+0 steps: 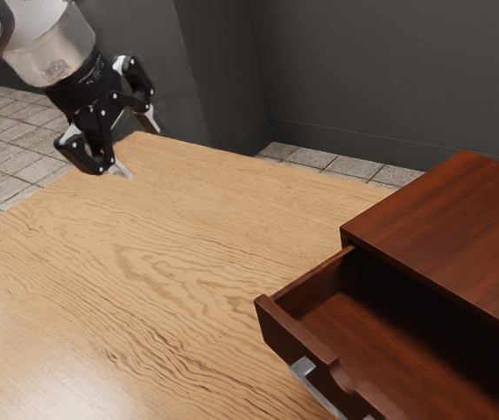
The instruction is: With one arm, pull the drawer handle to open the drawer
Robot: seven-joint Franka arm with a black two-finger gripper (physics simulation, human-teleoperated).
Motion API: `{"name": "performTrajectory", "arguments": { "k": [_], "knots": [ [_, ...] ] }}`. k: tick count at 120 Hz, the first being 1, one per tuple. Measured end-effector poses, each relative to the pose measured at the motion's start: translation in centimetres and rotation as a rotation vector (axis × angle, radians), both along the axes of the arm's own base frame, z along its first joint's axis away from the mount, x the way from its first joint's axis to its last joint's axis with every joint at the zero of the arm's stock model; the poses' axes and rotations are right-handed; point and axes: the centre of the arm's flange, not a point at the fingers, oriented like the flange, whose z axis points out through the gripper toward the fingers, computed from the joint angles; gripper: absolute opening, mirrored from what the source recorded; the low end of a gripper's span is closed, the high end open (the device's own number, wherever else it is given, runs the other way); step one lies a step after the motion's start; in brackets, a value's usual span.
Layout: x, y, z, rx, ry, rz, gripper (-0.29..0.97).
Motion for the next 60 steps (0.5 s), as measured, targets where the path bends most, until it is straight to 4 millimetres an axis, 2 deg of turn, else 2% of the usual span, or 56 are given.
{"name": "performTrajectory", "arguments": {
  "k": [4,8,20,24,35,52,60],
  "knots": [
    [0.5,2.5,-1.7,-0.015,0.067,0.05,0.52],
    [1.3,3.8,-3.7,-0.02,0.135,0.076,0.55],
    [2.6,3.5,-9.5,-0.017,0.282,0.066,0.6],
    [2.7,3.5,-10.7,-0.017,0.303,0.064,0.61],
    [2.7,3.9,-11.8,-0.015,0.317,0.068,0.63],
    [2.3,5.1,-11.4,-0.01,0.302,0.065,0.66],
    [2.4,4.8,-12.0,-0.004,0.313,0.044,0.66]
  ]
}}
